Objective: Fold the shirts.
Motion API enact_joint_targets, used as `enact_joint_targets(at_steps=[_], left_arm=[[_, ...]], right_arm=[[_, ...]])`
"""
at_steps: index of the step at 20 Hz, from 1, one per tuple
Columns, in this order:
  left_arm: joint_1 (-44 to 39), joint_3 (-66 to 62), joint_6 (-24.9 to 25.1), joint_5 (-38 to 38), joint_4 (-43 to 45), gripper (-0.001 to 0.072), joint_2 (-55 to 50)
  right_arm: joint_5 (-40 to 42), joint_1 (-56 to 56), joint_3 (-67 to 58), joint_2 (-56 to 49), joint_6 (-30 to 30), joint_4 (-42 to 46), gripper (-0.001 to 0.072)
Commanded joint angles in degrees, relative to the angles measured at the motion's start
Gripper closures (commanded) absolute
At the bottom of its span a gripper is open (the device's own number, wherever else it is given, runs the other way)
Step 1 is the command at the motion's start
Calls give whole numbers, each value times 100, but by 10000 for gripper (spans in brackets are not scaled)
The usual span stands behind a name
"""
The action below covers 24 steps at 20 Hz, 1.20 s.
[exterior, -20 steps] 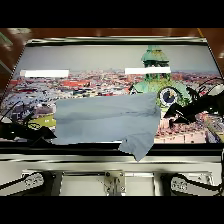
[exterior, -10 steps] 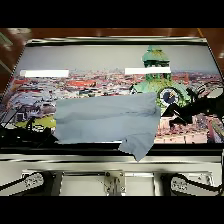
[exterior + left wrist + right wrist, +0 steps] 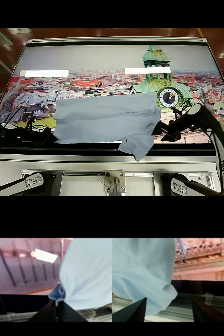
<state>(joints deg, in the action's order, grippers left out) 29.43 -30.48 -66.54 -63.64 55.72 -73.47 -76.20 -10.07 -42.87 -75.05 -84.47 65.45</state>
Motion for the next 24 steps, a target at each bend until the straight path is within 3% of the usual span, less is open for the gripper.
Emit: enact_joint_targets(at_steps=[1, 3, 4, 6, 7, 8, 9, 12, 15, 19, 24], left_arm=[[7, -7, 94, -157, -55, 671, 4], [7, -7, 96, -155, -96, 671, 4], [7, -7, 96, -151, -96, 671, 4], [9, -7, 101, -138, -96, 671, 4], [9, -9, 122, -127, -96, 671, 4], [9, -11, 164, -127, -96, 671, 4], [9, -24, 179, -127, -94, 671, 4], [9, -203, 885, -111, -225, 672, 203], [4, -693, 776, 9, -391, 672, 551], [-328, -1766, 570, 116, -651, 672, 573], [-1126, -2942, -52, 769, -651, 671, -240]], right_arm=[[907, 474, 678, 81, -238, -26, 34], [1252, 667, 717, 81, -452, -37, 35], [1405, 772, 717, 81, -525, -55, 71], [1679, 968, 717, 81, -649, -46, 276], [1801, 1034, 717, 81, -721, -59, 303], [1821, 1064, 708, 83, -750, -72, 494], [1775, 1060, 686, 90, -748, -90, 617], [1615, 1060, 446, 348, -258, -227, 641], [1659, 1060, -153, 748, 343, -535, 641], [2186, 1060, -1362, 673, 79, -538, 642], [2728, 1060, -2524, -474, -85, -538, 642]])
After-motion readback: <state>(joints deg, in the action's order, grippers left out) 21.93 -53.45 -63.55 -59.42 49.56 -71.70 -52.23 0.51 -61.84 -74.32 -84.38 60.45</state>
